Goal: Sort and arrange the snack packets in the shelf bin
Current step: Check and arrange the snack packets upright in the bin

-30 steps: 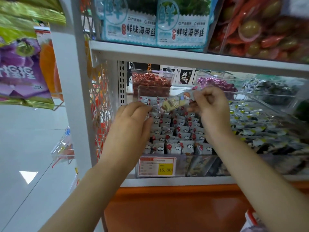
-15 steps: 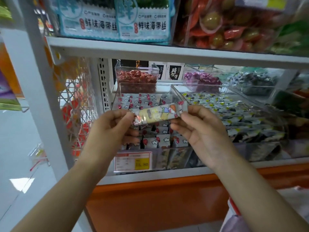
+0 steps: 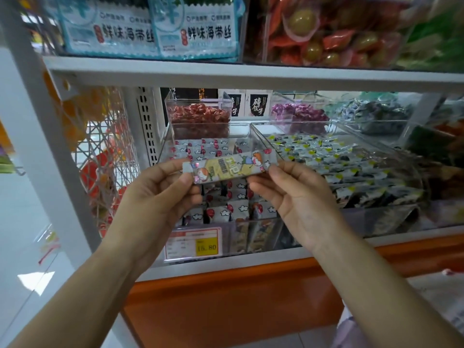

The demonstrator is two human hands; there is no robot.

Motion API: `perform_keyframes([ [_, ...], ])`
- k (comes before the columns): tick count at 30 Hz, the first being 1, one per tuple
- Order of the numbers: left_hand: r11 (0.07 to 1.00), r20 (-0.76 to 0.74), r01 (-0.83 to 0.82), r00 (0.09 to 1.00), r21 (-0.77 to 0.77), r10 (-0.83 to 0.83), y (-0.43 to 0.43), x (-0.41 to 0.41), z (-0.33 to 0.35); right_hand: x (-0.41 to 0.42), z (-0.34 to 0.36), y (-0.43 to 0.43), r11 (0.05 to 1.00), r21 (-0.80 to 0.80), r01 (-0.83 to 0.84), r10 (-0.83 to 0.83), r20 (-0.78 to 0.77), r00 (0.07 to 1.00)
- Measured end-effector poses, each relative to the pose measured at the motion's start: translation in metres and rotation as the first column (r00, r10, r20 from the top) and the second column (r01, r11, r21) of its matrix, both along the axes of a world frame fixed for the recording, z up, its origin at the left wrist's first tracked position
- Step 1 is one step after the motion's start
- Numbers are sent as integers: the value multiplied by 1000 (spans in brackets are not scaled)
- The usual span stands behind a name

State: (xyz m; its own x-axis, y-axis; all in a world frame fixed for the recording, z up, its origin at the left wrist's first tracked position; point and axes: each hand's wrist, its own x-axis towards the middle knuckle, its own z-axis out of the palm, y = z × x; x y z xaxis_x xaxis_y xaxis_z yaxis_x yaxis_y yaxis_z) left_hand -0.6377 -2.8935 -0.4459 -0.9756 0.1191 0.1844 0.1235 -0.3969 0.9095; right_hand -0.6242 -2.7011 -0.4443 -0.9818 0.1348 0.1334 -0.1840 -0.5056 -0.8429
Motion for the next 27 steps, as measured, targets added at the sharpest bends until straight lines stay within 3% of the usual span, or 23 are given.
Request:
perform_keyframes([
  [8,999,-76,21,997,26,-19,3,4,1,-2,-1,-5,987,-158,-17,20,19,1000],
  [10,998,-52,49,998,36,-47,3,4,0,-3,-3,-5,995,-101,10,-12,-26,1000],
  [12,996,-23,86,996,31,-85,2,4,-1,-3,-5,-5,996,56,74,-68,-107,992],
  [15,992,-27,57,998,-111,-60,1,3,-4,0,-6,-5,972,202,122,-77,-218,973],
  [21,996,19,2,1000,-90,0,-5,-2,-7,2,-8,-3,974,219,60,-6,-238,971],
  [27,979,-71,-74,996,-190,62,-4,1,-6,0,-6,-2,983,180,31,5,-196,981],
])
